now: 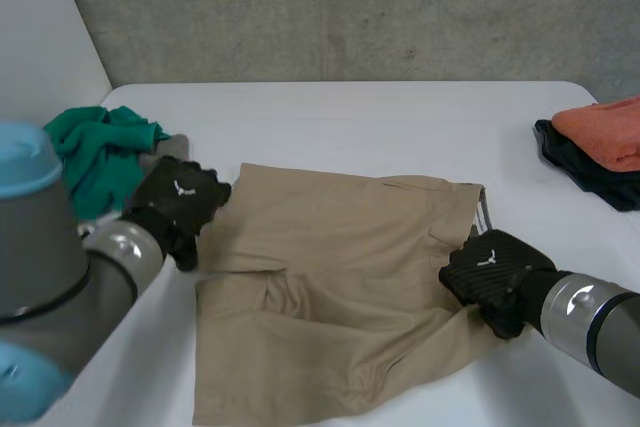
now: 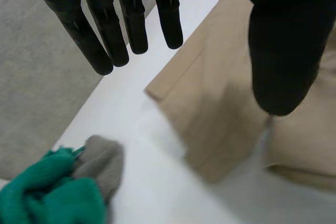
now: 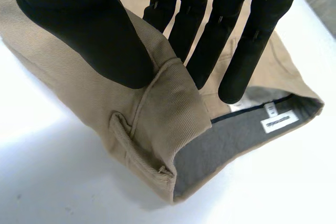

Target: Fold the laundry.

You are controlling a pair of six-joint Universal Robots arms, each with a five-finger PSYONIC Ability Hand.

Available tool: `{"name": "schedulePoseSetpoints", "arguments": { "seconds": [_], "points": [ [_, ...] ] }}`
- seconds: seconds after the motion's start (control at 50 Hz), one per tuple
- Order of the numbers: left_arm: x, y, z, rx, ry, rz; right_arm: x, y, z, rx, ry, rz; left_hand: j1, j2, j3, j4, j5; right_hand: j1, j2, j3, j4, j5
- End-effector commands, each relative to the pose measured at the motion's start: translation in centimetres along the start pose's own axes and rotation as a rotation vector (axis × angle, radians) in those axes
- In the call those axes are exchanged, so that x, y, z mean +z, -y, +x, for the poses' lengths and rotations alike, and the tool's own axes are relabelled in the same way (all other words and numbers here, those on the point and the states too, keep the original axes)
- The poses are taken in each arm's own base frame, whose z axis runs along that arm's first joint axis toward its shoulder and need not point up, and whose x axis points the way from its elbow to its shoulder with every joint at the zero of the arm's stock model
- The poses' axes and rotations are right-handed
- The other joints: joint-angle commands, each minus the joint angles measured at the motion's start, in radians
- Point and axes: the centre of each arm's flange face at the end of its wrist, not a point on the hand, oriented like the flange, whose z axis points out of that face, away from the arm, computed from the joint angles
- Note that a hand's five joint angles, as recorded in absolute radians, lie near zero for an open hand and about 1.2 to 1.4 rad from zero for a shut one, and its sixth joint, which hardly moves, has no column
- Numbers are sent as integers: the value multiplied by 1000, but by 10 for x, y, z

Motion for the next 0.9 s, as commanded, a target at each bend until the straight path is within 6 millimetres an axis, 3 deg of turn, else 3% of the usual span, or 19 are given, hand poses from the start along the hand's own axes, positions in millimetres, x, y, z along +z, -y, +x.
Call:
{"name": "schedulePoseSetpoints", "arguments": {
  "seconds": [0.02, 0.1, 0.16, 0.48, 0.54, 0.56, 0.58, 0.66, 0.7, 0.82, 0.9],
  "points": [
    [-59, -12, 52, -57, -215, -17, 1, 2, 8, 73, -30, 22, 160, 166, 165, 175, 180, 278, 216, 207, 201, 202],
    [-81, -25, 78, -26, -308, -51, 2, 1, 12, 106, -40, 18, 216, 222, 221, 231, 235, 278, 216, 207, 201, 202],
    [-85, -29, 85, -12, -328, -67, 2, 3, 13, 123, -48, 23, 216, 222, 221, 231, 236, 278, 216, 207, 201, 202],
    [-74, -40, 102, 51, -364, -109, 2, -3, 34, 234, -150, 5, 242, 249, 247, 257, 262, 278, 216, 207, 201, 202],
    [-67, -43, 103, 75, -346, -113, 2, -4, 36, 238, -156, -3, 476, 482, 481, 491, 496, 278, 216, 207, 201, 202],
    [-65, -44, 103, 83, -339, -111, 1, -4, 36, 238, -153, -4, 614, 620, 619, 629, 634, 278, 216, 207, 201, 202],
    [-62, -45, 101, 96, -315, -110, 1, -5, 34, 238, -143, -6, 926, 932, 931, 941, 946, 278, 216, 207, 201, 202],
    [-60, -43, 97, 107, -280, -95, -3, -4, 26, 200, -93, -25, 929, 935, 934, 944, 949, 278, 216, 207, 201, 202],
    [-64, -40, 97, 113, -284, -84, -9, -6, 19, 153, -44, -60, 929, 935, 934, 944, 949, 278, 216, 207, 201, 202],
    [-109, -40, 103, 217, -446, -163, -49, -23, -1, -103, 228, -270, 929, 935, 934, 944, 949, 278, 216, 207, 201, 202],
    [-126, -39, 97, 234, -516, -250, -50, -23, -3, -198, 270, -246, 929, 935, 934, 944, 949, 278, 216, 207, 201, 202]
  ]
}}
